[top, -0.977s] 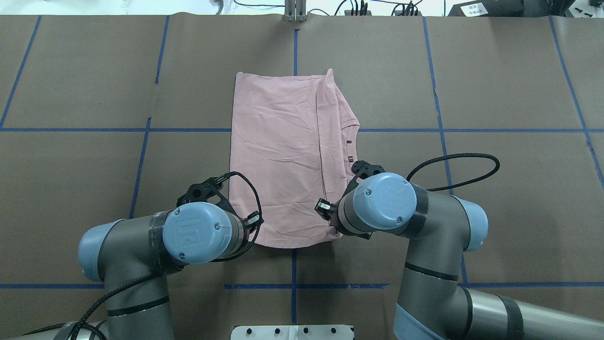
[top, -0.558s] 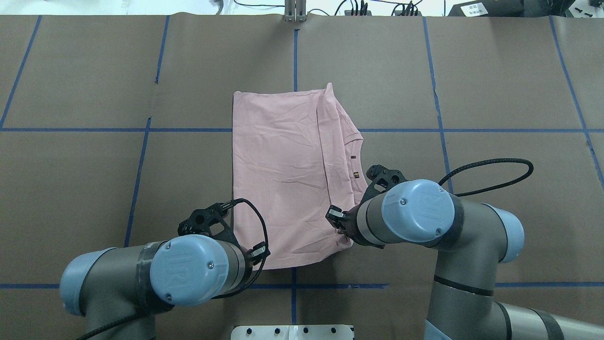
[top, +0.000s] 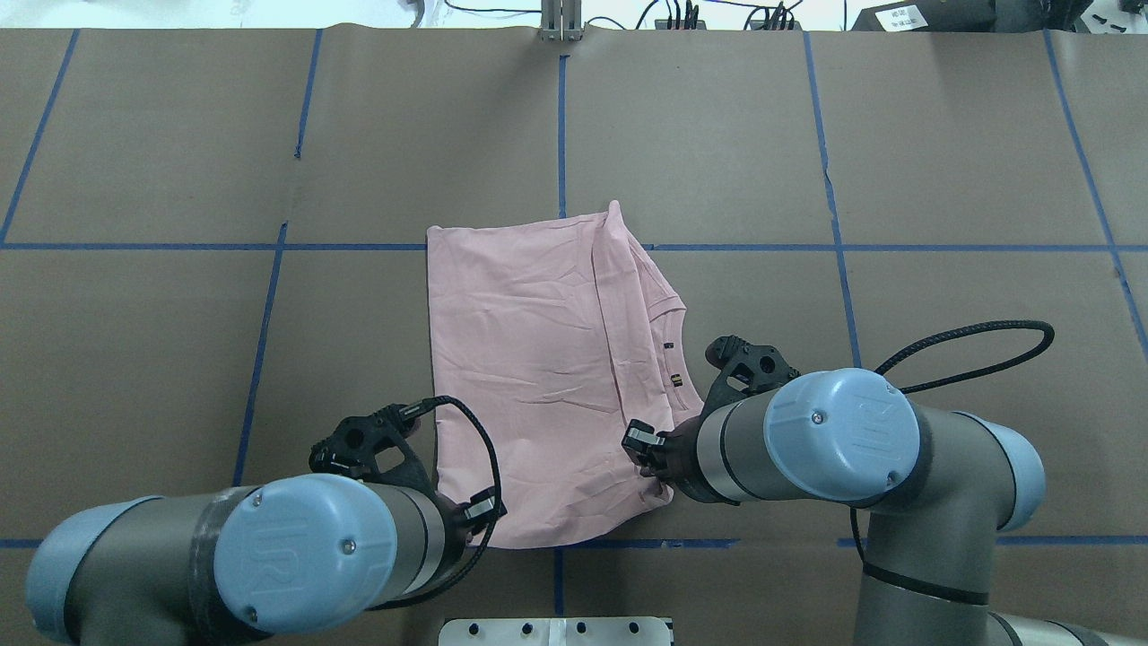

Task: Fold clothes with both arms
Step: 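Lift the near edge with both grippers and fold it away from the robot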

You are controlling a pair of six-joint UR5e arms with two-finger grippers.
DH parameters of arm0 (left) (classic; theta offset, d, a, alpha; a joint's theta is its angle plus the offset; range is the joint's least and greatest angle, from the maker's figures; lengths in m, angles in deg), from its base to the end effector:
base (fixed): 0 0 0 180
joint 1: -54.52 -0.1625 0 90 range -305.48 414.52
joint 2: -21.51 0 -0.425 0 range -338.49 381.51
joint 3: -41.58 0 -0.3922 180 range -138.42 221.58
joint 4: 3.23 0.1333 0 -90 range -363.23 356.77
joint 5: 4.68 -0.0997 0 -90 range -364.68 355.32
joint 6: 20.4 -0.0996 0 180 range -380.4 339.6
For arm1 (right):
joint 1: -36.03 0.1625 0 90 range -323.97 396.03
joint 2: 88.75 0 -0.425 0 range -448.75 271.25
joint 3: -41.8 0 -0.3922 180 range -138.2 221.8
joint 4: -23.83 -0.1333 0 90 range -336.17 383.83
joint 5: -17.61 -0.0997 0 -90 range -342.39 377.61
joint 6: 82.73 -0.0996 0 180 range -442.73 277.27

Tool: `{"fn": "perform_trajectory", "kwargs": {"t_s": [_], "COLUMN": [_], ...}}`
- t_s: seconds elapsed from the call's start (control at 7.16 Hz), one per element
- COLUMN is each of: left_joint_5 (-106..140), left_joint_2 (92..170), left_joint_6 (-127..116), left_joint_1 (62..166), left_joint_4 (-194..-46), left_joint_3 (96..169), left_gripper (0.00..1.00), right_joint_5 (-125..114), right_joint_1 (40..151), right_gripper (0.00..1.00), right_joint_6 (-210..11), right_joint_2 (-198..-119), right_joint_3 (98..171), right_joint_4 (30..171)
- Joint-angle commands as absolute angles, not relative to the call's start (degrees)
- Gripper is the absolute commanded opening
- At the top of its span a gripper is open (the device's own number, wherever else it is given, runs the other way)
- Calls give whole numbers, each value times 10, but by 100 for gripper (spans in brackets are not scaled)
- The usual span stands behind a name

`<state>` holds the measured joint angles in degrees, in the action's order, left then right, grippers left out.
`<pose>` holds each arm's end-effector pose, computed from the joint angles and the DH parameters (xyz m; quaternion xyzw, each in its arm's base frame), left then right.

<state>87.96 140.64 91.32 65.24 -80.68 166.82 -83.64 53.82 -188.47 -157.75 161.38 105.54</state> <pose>0.4834 -0.2225 0.1633 -0.0625 0.4328 -0.2415 0.8663 -0.4761 -0.2723 0.2215 -0.0766 -0.4905 0.2039 0.8438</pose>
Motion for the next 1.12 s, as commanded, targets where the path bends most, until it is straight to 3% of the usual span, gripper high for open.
{"fn": "perform_trajectory", "kwargs": {"t_s": [0.0,0.42,0.98], "left_joint_5": [878,879,878], "left_joint_2": [1413,1413,1413], "left_joint_6": [912,915,920], "left_joint_1": [715,774,793], "left_joint_4": [-829,-1028,-1058], "left_joint_3": [1646,1484,1463], "left_gripper": [0,0,0], "right_joint_5": [-828,-821,-821], "right_joint_1": [555,605,658], "right_gripper": [0,0,0], "right_joint_6": [-1857,-1813,-1811], "right_joint_2": [-1554,-1535,-1480], "right_joint_3": [1598,1516,1423], "right_joint_4": [1055,1038,989]}}
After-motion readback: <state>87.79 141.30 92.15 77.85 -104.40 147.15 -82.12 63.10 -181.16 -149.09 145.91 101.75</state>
